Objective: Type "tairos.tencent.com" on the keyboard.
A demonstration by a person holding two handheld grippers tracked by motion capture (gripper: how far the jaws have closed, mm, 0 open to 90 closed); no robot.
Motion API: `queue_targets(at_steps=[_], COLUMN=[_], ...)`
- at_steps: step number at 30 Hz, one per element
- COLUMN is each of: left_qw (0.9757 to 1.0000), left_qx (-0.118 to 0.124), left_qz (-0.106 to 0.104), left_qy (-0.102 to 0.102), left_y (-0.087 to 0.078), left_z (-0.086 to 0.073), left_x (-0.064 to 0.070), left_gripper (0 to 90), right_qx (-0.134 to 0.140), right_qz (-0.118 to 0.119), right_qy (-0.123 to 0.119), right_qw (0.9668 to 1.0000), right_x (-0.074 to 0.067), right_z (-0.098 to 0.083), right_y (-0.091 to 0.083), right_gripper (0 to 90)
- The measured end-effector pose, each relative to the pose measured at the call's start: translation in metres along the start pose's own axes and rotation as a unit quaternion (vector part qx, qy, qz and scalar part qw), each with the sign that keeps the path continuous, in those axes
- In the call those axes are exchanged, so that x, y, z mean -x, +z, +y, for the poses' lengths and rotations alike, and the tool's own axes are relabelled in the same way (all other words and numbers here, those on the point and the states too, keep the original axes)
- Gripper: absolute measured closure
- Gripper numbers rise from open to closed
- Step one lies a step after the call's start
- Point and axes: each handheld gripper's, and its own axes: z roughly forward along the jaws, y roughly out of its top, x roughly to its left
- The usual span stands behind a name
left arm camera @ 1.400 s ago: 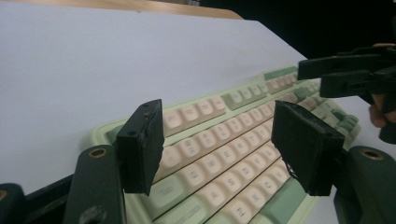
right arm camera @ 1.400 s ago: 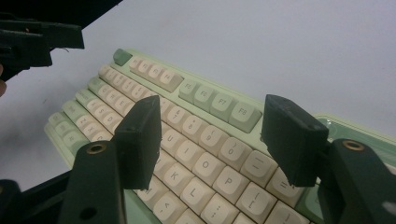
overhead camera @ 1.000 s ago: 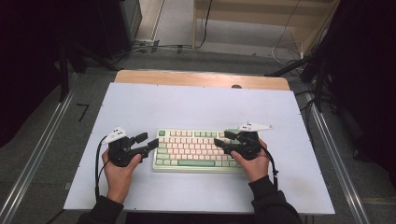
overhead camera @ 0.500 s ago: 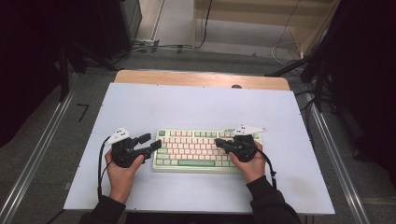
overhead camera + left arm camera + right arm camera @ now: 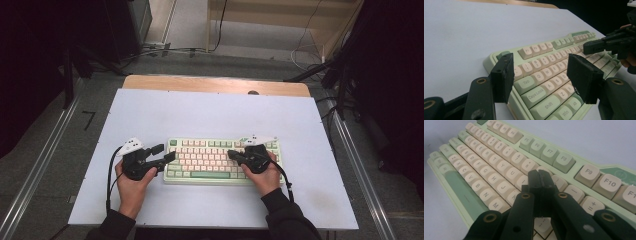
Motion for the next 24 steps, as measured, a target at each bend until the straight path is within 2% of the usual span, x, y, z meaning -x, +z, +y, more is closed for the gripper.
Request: queue_targets(at_steps=[2, 8, 10, 12, 14, 17, 20, 22, 24], left_qw=[1.0000, 1.0000, 1.0000, 1.0000, 1.0000, 0.9999, 0.9997, 0.9996, 0.9993], left_qx=[-0.006, -0.003, -0.007, -0.008, -0.007, -0.011, -0.016, -0.017, -0.016], left_qz=[0.001, -0.001, -0.002, -0.003, -0.005, -0.009, -0.013, -0.015, -0.028], left_qy=[0.001, 0.000, 0.003, 0.003, 0.003, 0.005, 0.010, 0.014, 0.019], left_y=[0.001, 0.001, 0.002, 0.002, 0.003, 0.005, 0.009, 0.010, 0.012], left_z=[-0.001, -0.001, -0.001, -0.001, -0.001, -0.001, -0.002, -0.002, -0.001], left_x=[0.000, 0.002, 0.002, 0.002, 0.003, 0.005, 0.008, 0.012, 0.014], left_gripper=[39.8, 40.1, 40.1, 40.1, 40.2, 40.2, 41.3, 46.3, 57.2], right_qx=[-0.001, -0.005, 0.018, 0.043, 0.063, 0.082, 0.087, 0.086, 0.086], right_qz=[-0.002, -0.004, 0.005, 0.010, 0.011, 0.003, -0.005, -0.011, -0.022], right_qy=[-0.003, -0.002, 0.001, 0.006, 0.018, 0.040, 0.058, 0.068, 0.076], right_qw=[1.0000, 1.0000, 0.9998, 0.9990, 0.9978, 0.9959, 0.9946, 0.9939, 0.9932], right_x=[0.000, -0.002, -0.002, -0.001, 0.002, 0.008, 0.015, 0.020, 0.024], right_z=[0.000, 0.000, 0.002, 0.005, 0.006, 0.004, 0.000, -0.003, -0.006], right_y=[0.000, 0.003, -0.004, -0.012, -0.020, -0.028, -0.032, -0.034, -0.037], right_gripper=[87.5, 87.4, 83.9, 77.8, 65.1, 49.5, 41.8, 37.5, 35.6])
